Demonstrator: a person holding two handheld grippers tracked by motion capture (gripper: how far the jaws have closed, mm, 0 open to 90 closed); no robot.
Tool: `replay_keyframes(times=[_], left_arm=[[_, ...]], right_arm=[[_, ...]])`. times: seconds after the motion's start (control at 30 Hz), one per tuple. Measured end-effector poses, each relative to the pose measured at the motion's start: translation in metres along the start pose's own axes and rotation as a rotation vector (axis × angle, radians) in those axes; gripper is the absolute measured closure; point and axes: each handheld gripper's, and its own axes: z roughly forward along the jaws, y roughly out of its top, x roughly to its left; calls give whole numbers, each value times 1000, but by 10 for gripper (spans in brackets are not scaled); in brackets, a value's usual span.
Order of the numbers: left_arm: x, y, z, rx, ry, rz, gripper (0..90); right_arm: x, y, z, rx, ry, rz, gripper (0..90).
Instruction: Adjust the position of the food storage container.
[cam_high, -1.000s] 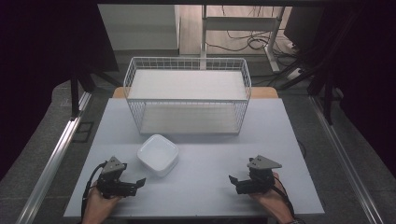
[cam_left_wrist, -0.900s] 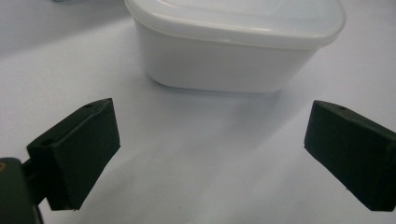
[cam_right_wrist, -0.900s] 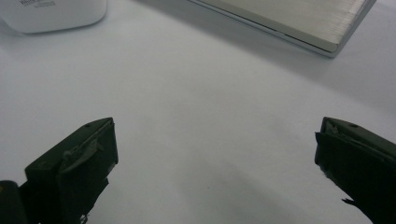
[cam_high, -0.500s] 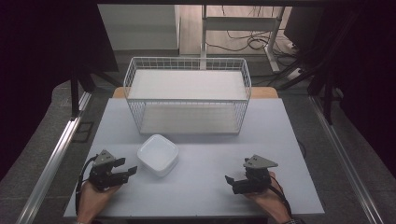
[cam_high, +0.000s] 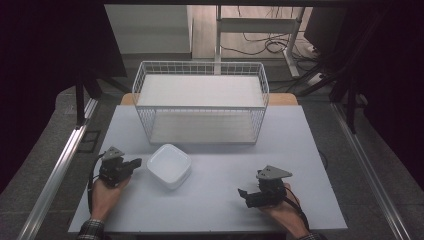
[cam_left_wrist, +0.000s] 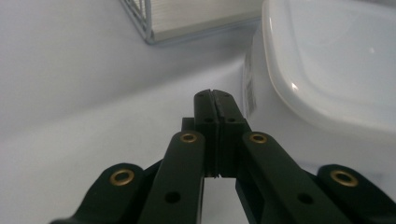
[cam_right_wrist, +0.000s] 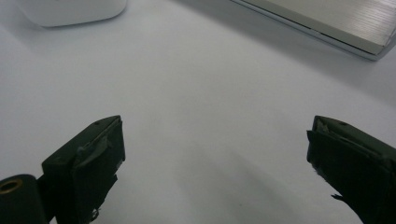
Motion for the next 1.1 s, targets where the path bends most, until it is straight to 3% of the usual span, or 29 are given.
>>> replay_keyframes(times=[0.2, 0.43, 0.6, 1.03, 1.1], left_arm=[[0, 8, 21, 39, -57, 12, 900], [-5, 7, 23, 63, -91, 14, 900], [-11, 7, 24, 75, -103, 24, 900], [-50, 10, 36, 117, -174, 83, 900], [-60, 10, 39, 126, -197, 87, 900]], right_arm=[[0, 2, 1, -6, -1, -5, 70], [0, 4, 1, -7, 5, 11, 100], [4, 8, 6, 3, 15, -4, 146], [11, 24, 30, -1, 43, -1, 286], [14, 28, 37, 13, 68, 1, 352]])
